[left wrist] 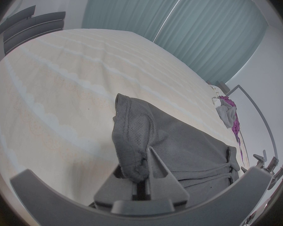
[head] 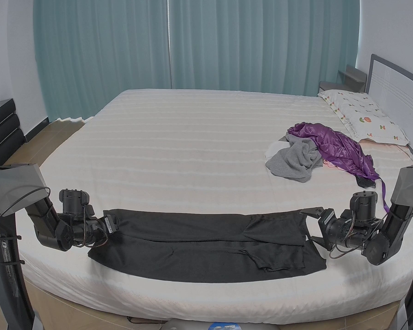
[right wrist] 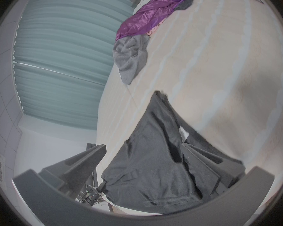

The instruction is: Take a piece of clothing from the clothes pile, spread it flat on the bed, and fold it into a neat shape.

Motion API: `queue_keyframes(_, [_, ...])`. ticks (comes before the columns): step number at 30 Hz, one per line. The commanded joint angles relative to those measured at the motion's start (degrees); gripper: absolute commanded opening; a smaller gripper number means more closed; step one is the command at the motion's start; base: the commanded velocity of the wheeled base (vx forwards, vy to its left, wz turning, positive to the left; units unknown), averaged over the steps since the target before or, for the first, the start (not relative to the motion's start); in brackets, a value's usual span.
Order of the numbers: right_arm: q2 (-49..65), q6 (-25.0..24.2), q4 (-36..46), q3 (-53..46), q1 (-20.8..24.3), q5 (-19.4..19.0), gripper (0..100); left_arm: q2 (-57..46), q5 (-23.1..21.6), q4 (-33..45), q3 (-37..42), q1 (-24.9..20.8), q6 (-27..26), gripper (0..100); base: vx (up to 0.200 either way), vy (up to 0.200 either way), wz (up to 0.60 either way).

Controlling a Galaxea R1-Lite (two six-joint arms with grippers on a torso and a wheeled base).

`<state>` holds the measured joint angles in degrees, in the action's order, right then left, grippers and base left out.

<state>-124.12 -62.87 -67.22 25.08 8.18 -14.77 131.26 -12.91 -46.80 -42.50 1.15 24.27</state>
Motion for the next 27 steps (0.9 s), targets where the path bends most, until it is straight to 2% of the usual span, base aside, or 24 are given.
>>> queue_keyframes(1, [0.6,-0.2,-1.1,0.0,-1.8,-0.2,100,-0.2,0.0,-0.2,-0.5,0.0,0.5,0,0.0,0.0,0.0])
queue_keyframes(3, [0.9,-0.2,-1.4,0.0,-2.1,-0.2,100,-0.2,-0.1,-0.2,-0.6,0.0,0.6,0,0.0,0.0,0.0])
queue_keyframes(9, [0.4,-0.2,-1.6,0.8,-4.5,-0.3,100,0.1,-0.2,-0.7,-0.7,0.0,0.8,0,-0.2,0.0,0.0])
queue_keyframes(14, [-1.7,-0.2,-1.8,1.3,-4.8,-0.6,100,-0.2,-0.1,-2.4,-1.0,0.0,3.3,0,0.0,0.0,0.0])
queue_keyframes(27, [-2.8,-0.3,-1.8,1.7,-4.8,-0.7,100,0.8,0.0,-4.8,-1.9,0.0,3.4,0,0.0,0.0,0.0])
